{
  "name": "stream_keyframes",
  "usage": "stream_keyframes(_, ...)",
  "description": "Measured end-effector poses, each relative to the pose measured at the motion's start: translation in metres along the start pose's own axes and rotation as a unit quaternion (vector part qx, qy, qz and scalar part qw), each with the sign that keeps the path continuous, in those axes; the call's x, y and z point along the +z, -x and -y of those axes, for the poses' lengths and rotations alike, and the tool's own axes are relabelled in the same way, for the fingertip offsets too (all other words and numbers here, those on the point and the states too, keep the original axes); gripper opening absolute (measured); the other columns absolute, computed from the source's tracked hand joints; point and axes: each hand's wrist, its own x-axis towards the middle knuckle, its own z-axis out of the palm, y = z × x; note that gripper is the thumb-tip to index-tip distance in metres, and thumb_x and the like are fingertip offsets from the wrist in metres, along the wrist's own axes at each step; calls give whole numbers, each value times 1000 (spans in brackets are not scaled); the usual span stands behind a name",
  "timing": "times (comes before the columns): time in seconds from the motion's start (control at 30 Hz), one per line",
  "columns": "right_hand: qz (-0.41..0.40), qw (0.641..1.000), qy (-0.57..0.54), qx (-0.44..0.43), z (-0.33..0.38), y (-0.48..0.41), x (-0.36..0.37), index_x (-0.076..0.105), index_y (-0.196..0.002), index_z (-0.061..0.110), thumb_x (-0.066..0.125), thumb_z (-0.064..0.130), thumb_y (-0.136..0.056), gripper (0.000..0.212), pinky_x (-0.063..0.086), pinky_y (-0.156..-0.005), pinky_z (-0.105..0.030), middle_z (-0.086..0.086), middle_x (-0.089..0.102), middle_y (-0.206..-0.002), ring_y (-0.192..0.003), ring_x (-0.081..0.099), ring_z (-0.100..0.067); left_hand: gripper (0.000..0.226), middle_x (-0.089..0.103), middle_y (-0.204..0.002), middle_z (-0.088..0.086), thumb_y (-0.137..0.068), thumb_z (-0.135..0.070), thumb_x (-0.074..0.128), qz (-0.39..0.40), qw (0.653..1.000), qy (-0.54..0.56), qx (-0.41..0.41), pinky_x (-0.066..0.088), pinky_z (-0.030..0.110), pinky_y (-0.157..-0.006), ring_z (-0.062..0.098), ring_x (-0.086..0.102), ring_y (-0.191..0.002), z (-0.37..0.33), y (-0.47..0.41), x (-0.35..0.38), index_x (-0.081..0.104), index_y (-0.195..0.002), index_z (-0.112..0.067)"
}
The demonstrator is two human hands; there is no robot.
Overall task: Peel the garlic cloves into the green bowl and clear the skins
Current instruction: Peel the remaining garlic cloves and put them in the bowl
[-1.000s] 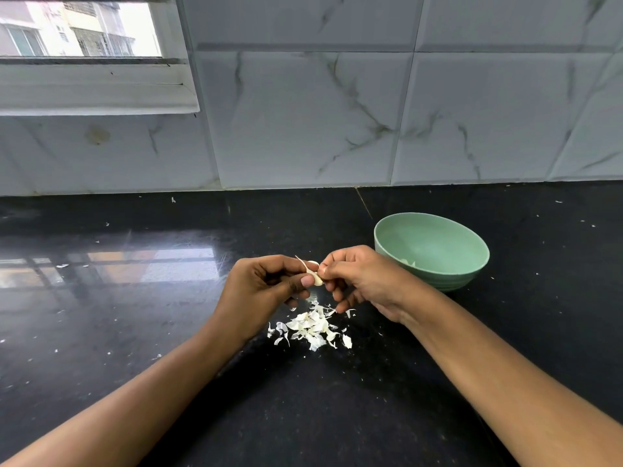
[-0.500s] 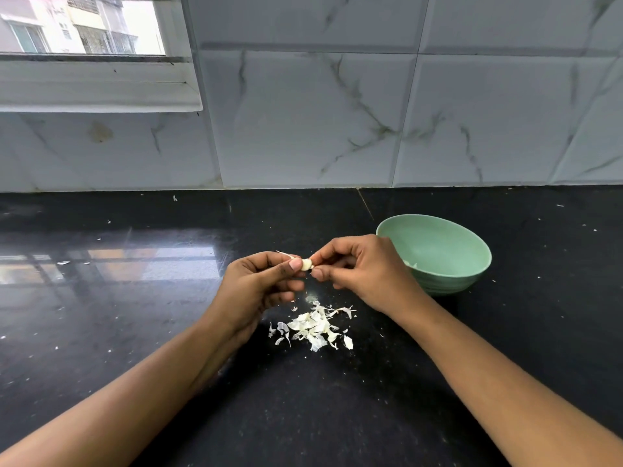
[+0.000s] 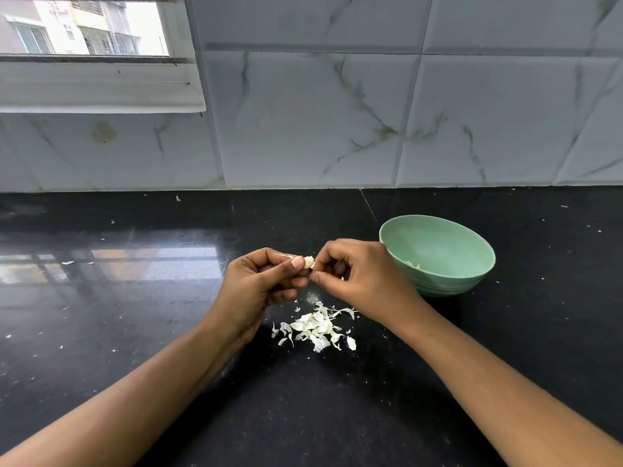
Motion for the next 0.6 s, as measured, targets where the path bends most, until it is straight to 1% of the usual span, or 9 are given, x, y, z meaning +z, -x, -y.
stream_keyframes(0.03, 0, 998, -30, 49, -1, -1, -2, 66, -73, 19, 75, 20, -77, 10, 50, -54, -25, 12, 62, -60, -55, 60, -6, 17, 73, -69, 6, -64, -15, 71, -4, 1000, -13, 12, 51, 17, -50, 10, 68, -57, 0, 0, 0, 63, -76, -5)
stream_keyframes(0.1, 2, 981, -133, 139, -3, -3, -5, 69, -76, 16, 76, 17, -79, 8, 55, -52, -29, 2, 68, -62, -56, 67, -13, 18, 73, -71, 7, -63, -14, 74, -9, 998, -53, 44, 53, 19, -52, 12, 68, -60, 1, 2, 0, 64, -74, -3)
stream_keyframes(0.13, 3, 970, -176, 165, -2, -3, -6, 70, -76, 15, 75, 15, -80, 6, 56, -53, -30, -3, 69, -65, -58, 69, -16, 18, 73, -72, 9, -62, -13, 76, -8, 995, -79, 67, 54, 22, -54, 13, 68, -62, 2, 3, 0, 65, -73, -3)
stream_keyframes(0.17, 4, 965, -197, 174, -1, -3, -6, 71, -76, 14, 74, 13, -81, 6, 56, -54, -30, -6, 70, -66, -60, 70, -17, 17, 73, -73, 11, -62, -14, 77, -7, 990, -107, 91, 55, 26, -56, 16, 68, -63, 3, 4, 0, 66, -71, -4)
stream_keyframes(0.23, 6, 965, -198, 173, 1, -2, -5, 71, -75, 13, 71, 10, -83, 8, 56, -56, -28, -4, 71, -65, -61, 71, -16, 15, 73, -74, 12, -60, -18, 80, -9, 979, -156, 134, 55, 30, -60, 18, 67, -64, 5, 5, 0, 68, -65, -11)
stream_keyframes(0.3, 5, 970, -177, 168, 3, -1, -4, 72, -73, 15, 70, 10, -83, 11, 56, -57, -28, 0, 71, -63, -60, 70, -14, 14, 74, -75, 5, -63, -17, 81, -16, 963, -204, 173, 57, 28, -62, 14, 69, -65, 8, 5, -1, 69, -66, -12)
stream_keyframes(0.4, -10, 979, -129, 158, 7, 0, -5, 72, -70, 20, 70, 13, -81, 13, 59, -60, -34, 0, 70, -60, -58, 70, -13, 12, 75, -76, -4, -67, -18, 82, -21, 931, -280, 233, 58, 26, -64, 11, 71, -67, 10, 6, -2, 72, -71, -14)
stream_keyframes(0.5, -30, 984, -103, 141, 12, 2, -3, 72, -67, 21, 70, 15, -76, 12, 58, -62, -39, 0, 69, -57, -57, 69, -15, 12, 74, -78, -11, -68, -23, 79, -20, 912, -306, 274, 56, 19, -63, 5, 70, -67, 10, 8, -2, 71, -72, -16)
stream_keyframes(0.6, -46, 985, -95, 135, 14, 3, -1, 73, -67, 21, 70, 16, -74, 10, 56, -59, -37, 2, 69, -57, -55, 67, -13, 10, 73, -79, -13, -68, -23, 78, -20, 905, -310, 292, 54, 15, -62, 3, 70, -67, 8, 10, -2, 70, -71, -18)
